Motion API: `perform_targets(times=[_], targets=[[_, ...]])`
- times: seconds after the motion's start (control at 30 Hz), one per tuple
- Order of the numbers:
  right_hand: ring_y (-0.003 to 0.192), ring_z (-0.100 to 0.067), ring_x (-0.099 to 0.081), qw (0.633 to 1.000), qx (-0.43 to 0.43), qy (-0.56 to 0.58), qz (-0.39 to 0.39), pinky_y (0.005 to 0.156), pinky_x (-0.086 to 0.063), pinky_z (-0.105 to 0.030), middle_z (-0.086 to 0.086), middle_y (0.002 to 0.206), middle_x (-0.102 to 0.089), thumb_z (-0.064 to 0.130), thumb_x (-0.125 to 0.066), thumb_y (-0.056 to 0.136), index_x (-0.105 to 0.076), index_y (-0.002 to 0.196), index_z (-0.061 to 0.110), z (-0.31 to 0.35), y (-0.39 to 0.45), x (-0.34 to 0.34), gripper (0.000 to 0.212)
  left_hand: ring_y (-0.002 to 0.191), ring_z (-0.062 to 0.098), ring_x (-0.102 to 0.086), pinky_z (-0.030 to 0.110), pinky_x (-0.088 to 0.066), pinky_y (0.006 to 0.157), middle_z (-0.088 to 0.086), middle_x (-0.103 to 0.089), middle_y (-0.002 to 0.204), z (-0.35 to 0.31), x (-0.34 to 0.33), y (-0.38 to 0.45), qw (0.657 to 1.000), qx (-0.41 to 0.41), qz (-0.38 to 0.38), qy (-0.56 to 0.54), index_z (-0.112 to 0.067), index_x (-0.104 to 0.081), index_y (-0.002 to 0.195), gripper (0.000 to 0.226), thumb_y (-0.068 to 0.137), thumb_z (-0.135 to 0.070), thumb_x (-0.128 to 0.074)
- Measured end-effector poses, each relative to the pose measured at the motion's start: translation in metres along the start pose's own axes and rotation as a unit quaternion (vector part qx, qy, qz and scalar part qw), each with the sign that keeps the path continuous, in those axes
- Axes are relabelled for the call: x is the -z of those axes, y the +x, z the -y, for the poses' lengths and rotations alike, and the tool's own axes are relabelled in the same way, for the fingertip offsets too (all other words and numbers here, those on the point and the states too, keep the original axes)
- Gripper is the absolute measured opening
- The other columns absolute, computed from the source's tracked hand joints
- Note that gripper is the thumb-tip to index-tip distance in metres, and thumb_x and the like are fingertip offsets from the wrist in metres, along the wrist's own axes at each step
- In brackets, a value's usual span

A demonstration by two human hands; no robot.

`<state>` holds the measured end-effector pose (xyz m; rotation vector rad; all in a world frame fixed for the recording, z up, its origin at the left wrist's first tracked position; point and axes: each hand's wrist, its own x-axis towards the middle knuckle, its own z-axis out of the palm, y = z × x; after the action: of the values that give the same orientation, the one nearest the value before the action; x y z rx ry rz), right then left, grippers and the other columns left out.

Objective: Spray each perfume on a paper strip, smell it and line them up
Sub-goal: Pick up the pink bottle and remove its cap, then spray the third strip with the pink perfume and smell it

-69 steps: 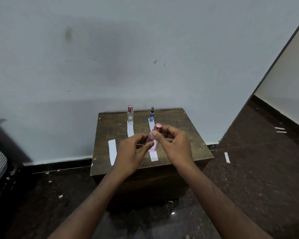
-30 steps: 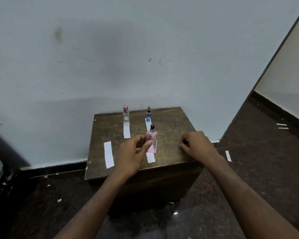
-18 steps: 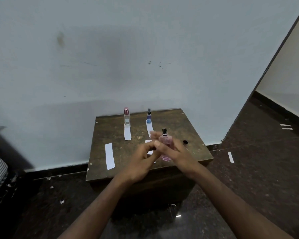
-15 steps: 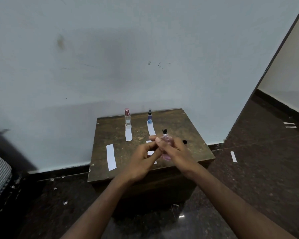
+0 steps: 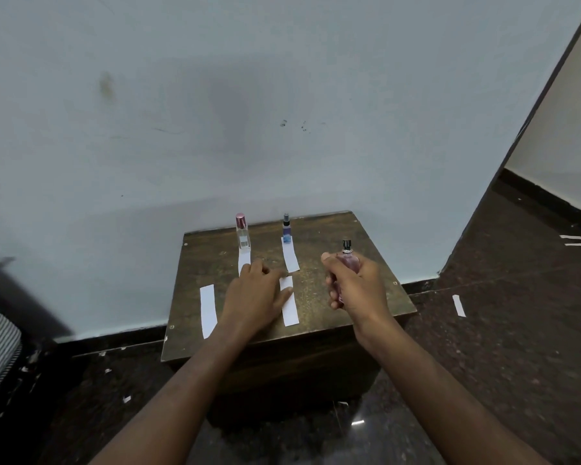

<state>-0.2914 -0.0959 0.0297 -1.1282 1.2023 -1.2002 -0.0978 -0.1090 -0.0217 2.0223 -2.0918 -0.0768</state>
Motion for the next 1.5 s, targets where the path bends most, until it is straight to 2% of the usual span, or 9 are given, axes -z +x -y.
perform_targets(times=[0.23, 0.37, 0.5, 0.7, 0.8, 1.03, 1.23, 1.37, 1.5], targets=[[0.055, -0.013, -0.053, 1.0, -0.013, -0.019, 0.015, 0.049, -0.045, -0.029, -0.002, 0.069, -0.064, 0.034, -0.074, 0.095, -0.071, 0.088, 0.014, 0.0, 0.007, 0.006, 0.022, 0.13, 0.021, -0.053, 0.038, -0.054, 0.1, 0.001, -0.057, 0.138, -0.004, -0.003, 0.005, 1.0, -0.003, 0.01, 0.001, -0.031, -0.059, 0.135, 0.043, 0.098, -0.052, -0.065], [0.056, -0.012, -0.054, 0.998, -0.022, -0.053, 0.028, 0.051, -0.046, -0.029, 0.0, 0.069, -0.065, 0.032, -0.076, 0.094, -0.075, 0.093, 0.017, -0.005, 0.007, 0.007, 0.015, 0.105, 0.011, -0.062, 0.029, -0.057, 0.087, -0.007, -0.065, 0.118, 0.001, -0.002, 0.007, 0.993, 0.006, 0.023, -0.118, -0.031, -0.061, 0.115, 0.028, 0.094, -0.04, -0.076], [0.057, -0.008, -0.057, 0.99, -0.039, -0.124, 0.049, 0.05, -0.044, -0.024, 0.002, 0.072, -0.068, 0.028, -0.074, 0.095, -0.077, 0.103, 0.024, -0.013, 0.008, 0.01, 0.009, 0.086, 0.006, -0.066, 0.019, -0.054, 0.074, -0.004, -0.07, 0.101, -0.001, 0.007, 0.003, 0.963, 0.038, 0.03, -0.266, -0.029, -0.059, 0.123, 0.038, 0.092, -0.03, -0.081], [0.055, -0.009, -0.056, 0.96, -0.066, -0.237, 0.136, 0.045, -0.042, -0.022, 0.0, 0.074, -0.068, 0.043, -0.08, 0.089, -0.075, 0.104, 0.024, -0.014, 0.001, 0.007, 0.025, 0.097, 0.016, -0.076, 0.034, -0.065, 0.083, -0.003, -0.075, 0.112, 0.004, 0.027, -0.026, 0.902, 0.006, 0.043, -0.429, -0.032, -0.066, 0.132, 0.041, 0.094, -0.027, -0.079], [0.054, -0.009, -0.051, 0.955, -0.09, -0.22, 0.179, 0.045, -0.04, -0.023, 0.003, 0.069, -0.066, 0.034, -0.083, 0.088, -0.078, 0.098, 0.022, -0.008, -0.008, 0.002, 0.016, 0.097, 0.014, -0.076, 0.034, -0.066, 0.08, -0.001, -0.075, 0.111, 0.005, 0.043, -0.046, 0.873, 0.032, 0.007, -0.486, -0.023, -0.071, 0.126, 0.029, 0.097, -0.019, -0.076], [0.052, -0.008, -0.048, 0.959, -0.054, -0.198, 0.194, 0.047, -0.04, -0.024, 0.001, 0.066, -0.063, 0.03, -0.083, 0.088, -0.078, 0.095, 0.016, 0.01, -0.03, -0.006, 0.016, 0.094, 0.01, -0.078, 0.031, -0.066, 0.079, -0.001, -0.078, 0.107, 0.026, 0.07, -0.09, 0.869, 0.09, -0.053, -0.484, -0.018, -0.077, 0.115, 0.02, 0.095, -0.02, -0.078], [0.05, -0.006, -0.048, 0.961, -0.043, -0.151, 0.226, 0.045, -0.04, -0.021, 0.0, 0.073, -0.064, 0.041, -0.084, 0.085, -0.072, 0.106, 0.023, 0.022, -0.067, -0.036, 0.03, 0.099, 0.022, -0.079, 0.036, -0.065, 0.086, 0.006, -0.081, 0.101, 0.023, 0.088, -0.114, 0.791, 0.119, -0.112, -0.589, -0.014, -0.078, 0.109, 0.016, 0.093, -0.016, -0.08], [0.05, -0.008, -0.046, 0.977, -0.058, -0.099, 0.182, 0.045, -0.037, -0.023, -0.003, 0.072, -0.061, 0.032, -0.085, 0.086, -0.065, 0.108, 0.016, 0.028, -0.074, -0.05, 0.033, 0.095, 0.02, -0.079, 0.036, -0.065, 0.085, 0.004, -0.081, 0.099, 0.021, 0.095, -0.127, 0.786, 0.124, -0.148, -0.587, -0.014, -0.078, 0.105, 0.012, 0.094, -0.015, -0.079], [0.051, -0.008, -0.045, 0.982, -0.043, -0.084, 0.166, 0.046, -0.036, -0.023, -0.003, 0.074, -0.062, 0.03, -0.085, 0.087, -0.067, 0.103, 0.018, 0.031, -0.076, -0.053, 0.027, 0.085, 0.016, -0.08, 0.034, -0.066, 0.081, -0.003, -0.082, 0.092, 0.031, 0.1, -0.142, 0.82, 0.136, -0.152, -0.534, -0.018, -0.078, 0.105, 0.015, 0.091, -0.023, -0.082]])
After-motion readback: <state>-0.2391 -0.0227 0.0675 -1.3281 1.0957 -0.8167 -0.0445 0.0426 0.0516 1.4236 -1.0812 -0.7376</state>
